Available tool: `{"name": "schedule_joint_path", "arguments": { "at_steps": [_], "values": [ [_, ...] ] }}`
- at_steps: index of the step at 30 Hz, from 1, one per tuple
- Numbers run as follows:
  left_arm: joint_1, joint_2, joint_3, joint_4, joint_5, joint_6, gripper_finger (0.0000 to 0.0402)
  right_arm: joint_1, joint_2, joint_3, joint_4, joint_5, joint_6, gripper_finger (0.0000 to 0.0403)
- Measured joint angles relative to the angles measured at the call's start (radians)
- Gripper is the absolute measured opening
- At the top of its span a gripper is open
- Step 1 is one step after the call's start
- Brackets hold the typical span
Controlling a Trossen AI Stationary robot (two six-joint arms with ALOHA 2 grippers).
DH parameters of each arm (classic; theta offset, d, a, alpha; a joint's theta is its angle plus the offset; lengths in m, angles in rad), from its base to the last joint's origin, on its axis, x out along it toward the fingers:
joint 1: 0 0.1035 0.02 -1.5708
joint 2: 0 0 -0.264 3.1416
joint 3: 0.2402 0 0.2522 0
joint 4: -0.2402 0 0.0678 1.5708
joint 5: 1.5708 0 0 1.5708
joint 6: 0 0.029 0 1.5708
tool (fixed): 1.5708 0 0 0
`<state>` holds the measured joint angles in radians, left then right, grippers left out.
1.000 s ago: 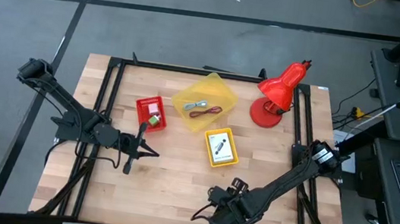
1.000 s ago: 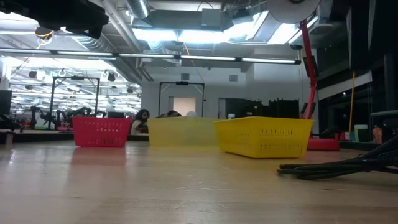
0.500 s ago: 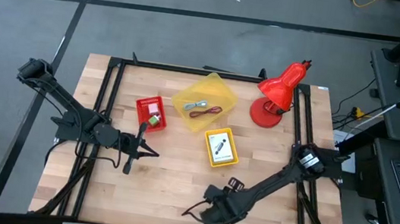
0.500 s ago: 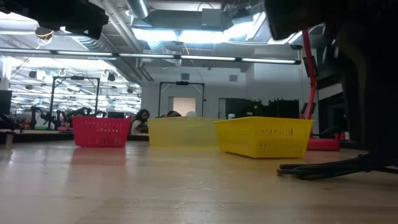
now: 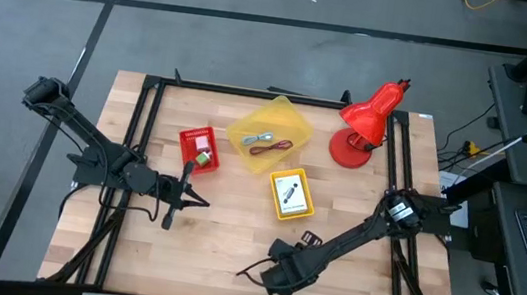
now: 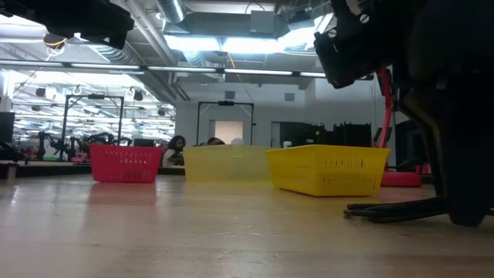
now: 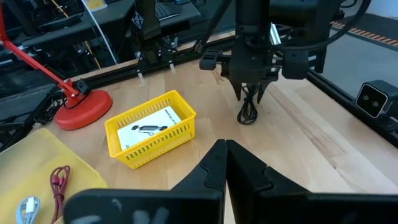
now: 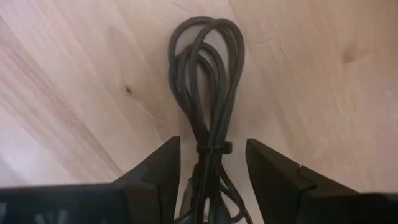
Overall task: Pick and place items into bin
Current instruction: Put the black charger cable into the big yellow bin
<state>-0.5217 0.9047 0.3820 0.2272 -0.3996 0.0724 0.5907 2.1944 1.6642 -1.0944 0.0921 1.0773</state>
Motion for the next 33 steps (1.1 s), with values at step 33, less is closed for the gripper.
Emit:
{"name": "schedule_joint_path", "arguments": {
  "at_steps": [33],
  "values": [
    [0.000, 0.000, 0.000, -0.003, 0.000, -0.007, 0.0002, 0.001, -0.095, -0.001, -0.016, 0.040, -0.095, 0.0015]
  ]
}}
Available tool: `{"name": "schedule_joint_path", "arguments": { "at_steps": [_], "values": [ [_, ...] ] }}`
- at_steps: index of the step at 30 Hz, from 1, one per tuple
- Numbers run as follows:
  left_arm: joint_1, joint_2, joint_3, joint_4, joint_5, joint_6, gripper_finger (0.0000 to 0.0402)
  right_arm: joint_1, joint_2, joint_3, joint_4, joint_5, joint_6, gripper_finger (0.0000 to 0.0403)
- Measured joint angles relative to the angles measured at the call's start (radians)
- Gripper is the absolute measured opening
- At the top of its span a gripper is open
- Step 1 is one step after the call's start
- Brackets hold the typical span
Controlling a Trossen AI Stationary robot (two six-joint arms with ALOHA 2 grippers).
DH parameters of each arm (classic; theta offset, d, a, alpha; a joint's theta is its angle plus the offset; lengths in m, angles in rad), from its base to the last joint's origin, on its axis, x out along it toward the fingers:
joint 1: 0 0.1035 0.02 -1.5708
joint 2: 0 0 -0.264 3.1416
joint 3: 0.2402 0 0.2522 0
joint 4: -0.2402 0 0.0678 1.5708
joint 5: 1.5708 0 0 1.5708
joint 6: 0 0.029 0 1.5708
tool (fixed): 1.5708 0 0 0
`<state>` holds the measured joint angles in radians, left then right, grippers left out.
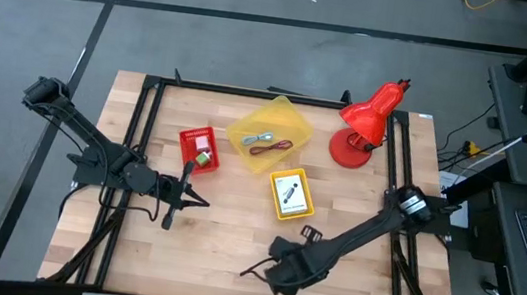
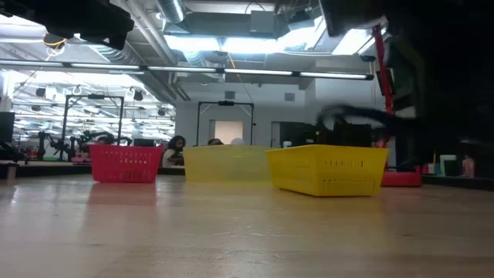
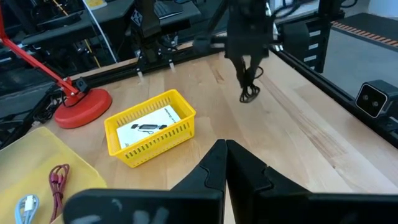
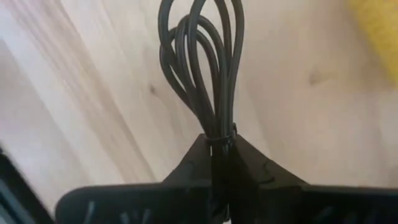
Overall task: Pick and place items into bin
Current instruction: Put the black charger cable into the big yellow bin
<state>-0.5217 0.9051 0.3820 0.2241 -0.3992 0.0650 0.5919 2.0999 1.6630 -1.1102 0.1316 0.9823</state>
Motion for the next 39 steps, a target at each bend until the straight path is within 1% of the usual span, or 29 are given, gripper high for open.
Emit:
{"name": "schedule_joint_path", "arguments": {
  "at_steps": [2, 6, 10, 13, 16, 19, 22, 26, 31, 36, 39],
  "values": [
    [0.000, 0.000, 0.000, 0.000, 0.000, -0.002, 0.0003, 0.000, -0.025, -0.002, 0.005, 0.040, -0.030, 0.0015],
    [0.000, 0.001, 0.000, -0.001, 0.000, -0.011, 0.0002, 0.001, -0.074, 0.000, 0.031, 0.087, -0.104, 0.0015],
    [0.000, 0.001, 0.000, -0.012, 0.000, -0.030, 0.0003, 0.005, -0.087, 0.000, 0.041, 0.142, -0.173, 0.0015],
    [0.000, 0.001, 0.000, -0.018, 0.000, -0.047, 0.0003, 0.009, -0.097, -0.007, 0.049, 0.163, -0.181, 0.0015],
    [-0.001, 0.002, 0.000, -0.019, 0.001, -0.052, 0.0002, 0.009, -0.112, -0.052, 0.119, 0.179, -0.181, 0.0015],
    [-0.002, 0.002, 0.000, -0.020, 0.014, -0.052, 0.0003, 0.012, -0.156, -0.156, 0.291, 0.190, -0.196, 0.0015],
    [-0.003, 0.002, 0.000, -0.024, 0.042, -0.053, 0.0002, 0.013, -0.209, -0.299, 0.488, 0.216, -0.210, 0.0015],
    [-0.013, 0.003, 0.000, -0.027, 0.052, -0.055, 0.0003, 0.013, -0.304, -0.487, 0.770, 0.304, -0.259, 0.0014],
    [-0.021, 0.002, 0.000, -0.026, 0.051, -0.054, 0.0002, 0.012, -0.404, -0.699, 1.126, 0.412, -0.389, 0.0014],
    [-0.021, 0.002, 0.000, -0.019, 0.037, -0.044, 0.0003, 0.012, -0.455, -0.877, 1.464, 0.467, -0.566, 0.0014],
    [-0.020, 0.003, 0.000, -0.017, 0.024, -0.041, 0.0002, 0.005, -0.464, -0.965, 1.689, 0.475, -0.667, 0.0014]
  ]
}}
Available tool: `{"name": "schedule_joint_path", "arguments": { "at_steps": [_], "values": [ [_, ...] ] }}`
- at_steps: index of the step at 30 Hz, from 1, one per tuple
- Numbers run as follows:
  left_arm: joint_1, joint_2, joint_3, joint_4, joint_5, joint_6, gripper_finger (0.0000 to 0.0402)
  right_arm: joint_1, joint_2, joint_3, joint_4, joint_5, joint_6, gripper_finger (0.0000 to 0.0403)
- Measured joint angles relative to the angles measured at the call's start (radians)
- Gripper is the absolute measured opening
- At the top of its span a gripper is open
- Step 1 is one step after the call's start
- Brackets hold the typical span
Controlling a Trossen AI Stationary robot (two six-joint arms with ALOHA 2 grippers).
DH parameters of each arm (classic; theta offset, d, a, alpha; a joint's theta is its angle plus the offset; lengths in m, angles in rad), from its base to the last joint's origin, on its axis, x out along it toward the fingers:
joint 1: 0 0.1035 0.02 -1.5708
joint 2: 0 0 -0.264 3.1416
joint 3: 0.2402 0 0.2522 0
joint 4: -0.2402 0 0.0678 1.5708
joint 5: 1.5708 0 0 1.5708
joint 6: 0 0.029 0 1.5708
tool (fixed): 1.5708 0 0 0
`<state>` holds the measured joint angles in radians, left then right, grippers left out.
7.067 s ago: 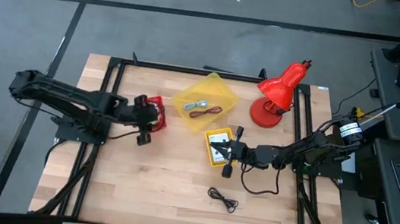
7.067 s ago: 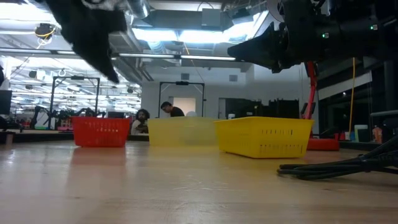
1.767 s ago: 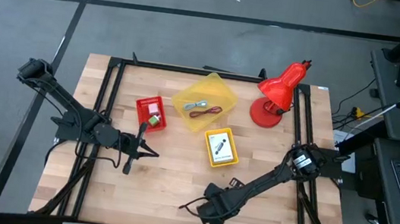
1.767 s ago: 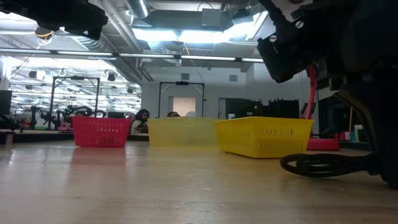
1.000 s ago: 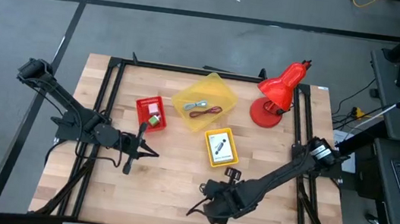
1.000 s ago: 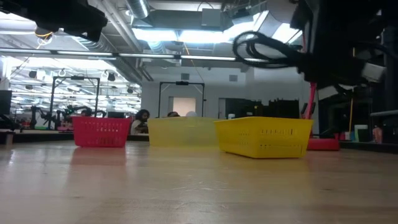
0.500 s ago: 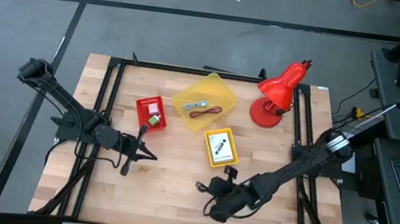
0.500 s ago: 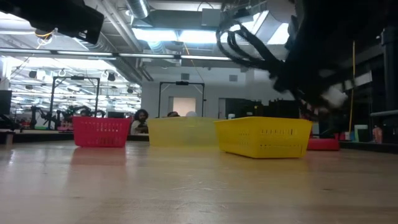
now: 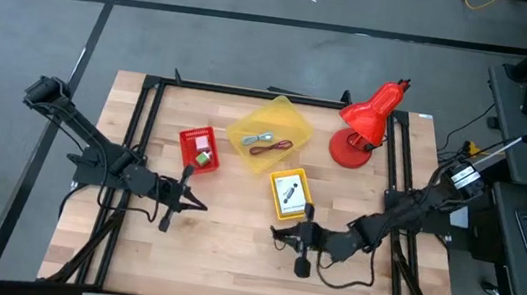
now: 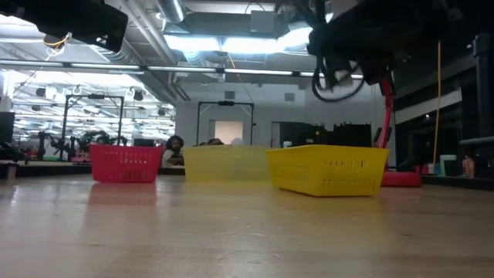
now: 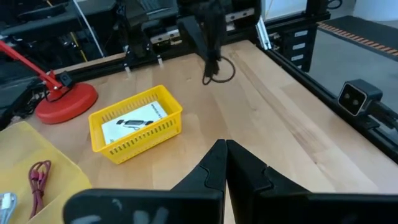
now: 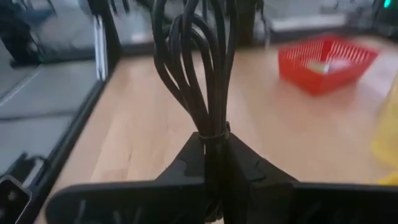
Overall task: Pick and place items into bin
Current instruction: Put the black charger cable into the big yellow bin
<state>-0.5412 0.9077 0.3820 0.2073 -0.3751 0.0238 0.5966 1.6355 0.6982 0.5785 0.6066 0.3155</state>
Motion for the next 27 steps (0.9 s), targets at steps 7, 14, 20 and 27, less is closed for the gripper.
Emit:
{"name": "schedule_joint_path", "arguments": {
  "at_steps": [7, 14, 20, 27],
  "values": [
    [0.002, 0.000, 0.000, 0.005, 0.000, -0.001, 0.0003, -0.029, -0.001, -0.148, 0.387, -0.023, -0.150, 0.0014],
    [0.002, 0.000, 0.000, 0.003, -0.005, -0.002, 0.0004, -0.048, -0.001, -0.159, 0.452, -0.052, -0.270, 0.0014],
    [0.002, 0.000, 0.000, 0.000, -0.010, -0.003, 0.0005, -0.093, -0.001, -0.159, 0.452, -0.052, -0.267, 0.0014],
    [0.002, 0.000, 0.000, -0.001, -0.037, -0.003, 0.0006, -0.184, 0.000, -0.159, 0.451, -0.051, -0.240, 0.0014]
  ]
}}
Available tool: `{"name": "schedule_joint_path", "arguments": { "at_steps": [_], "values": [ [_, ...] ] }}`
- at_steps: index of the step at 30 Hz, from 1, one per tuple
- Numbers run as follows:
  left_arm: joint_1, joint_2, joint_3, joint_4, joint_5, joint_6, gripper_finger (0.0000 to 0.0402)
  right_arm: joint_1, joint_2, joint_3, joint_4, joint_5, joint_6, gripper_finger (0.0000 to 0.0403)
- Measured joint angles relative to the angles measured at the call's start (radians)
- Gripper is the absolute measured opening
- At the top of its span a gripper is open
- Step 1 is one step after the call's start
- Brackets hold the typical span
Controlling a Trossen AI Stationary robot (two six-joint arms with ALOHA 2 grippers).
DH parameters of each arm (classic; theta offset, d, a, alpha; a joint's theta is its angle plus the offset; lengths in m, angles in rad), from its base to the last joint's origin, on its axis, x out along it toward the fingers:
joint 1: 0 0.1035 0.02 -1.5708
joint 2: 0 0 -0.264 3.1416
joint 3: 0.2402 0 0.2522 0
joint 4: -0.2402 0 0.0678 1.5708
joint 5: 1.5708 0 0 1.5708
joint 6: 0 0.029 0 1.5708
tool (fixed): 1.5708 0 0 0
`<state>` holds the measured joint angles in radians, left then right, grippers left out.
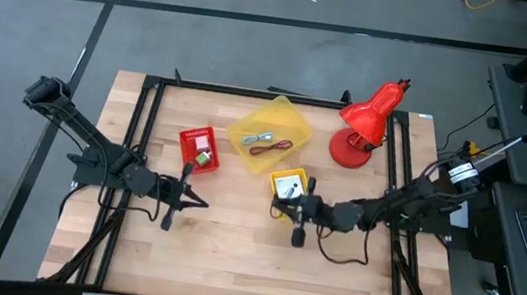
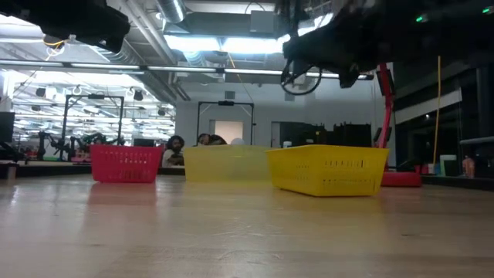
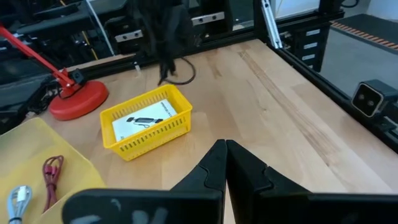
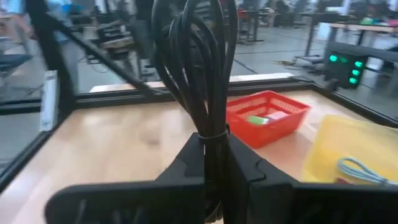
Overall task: Pick and place items into bin
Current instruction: Put the black charger cable into the big yellow bin
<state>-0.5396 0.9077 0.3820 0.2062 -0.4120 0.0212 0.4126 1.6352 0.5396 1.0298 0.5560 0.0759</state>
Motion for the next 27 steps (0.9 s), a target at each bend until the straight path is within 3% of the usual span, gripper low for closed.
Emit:
{"name": "schedule_joint_path", "arguments": {
  "at_steps": [9, 17, 20, 27],
  "values": [
    [0.000, 0.000, 0.000, 0.000, -0.015, 0.000, 0.0006, -0.149, 0.000, 0.014, -0.048, 0.029, 0.028, 0.0014],
    [0.000, 0.000, 0.000, 0.000, -0.015, 0.064, 0.0006, -0.279, 0.001, 0.223, -0.479, 0.058, 0.057, 0.0014],
    [0.000, 0.000, 0.000, -0.001, -0.015, 0.079, 0.0006, -0.324, 0.001, 0.295, -0.624, 0.128, 0.080, 0.0014],
    [0.000, 0.000, 0.000, -0.001, -0.057, 0.080, 0.0006, -0.400, 0.021, 0.365, -0.715, 0.096, 0.079, 0.0014]
  ]
}}
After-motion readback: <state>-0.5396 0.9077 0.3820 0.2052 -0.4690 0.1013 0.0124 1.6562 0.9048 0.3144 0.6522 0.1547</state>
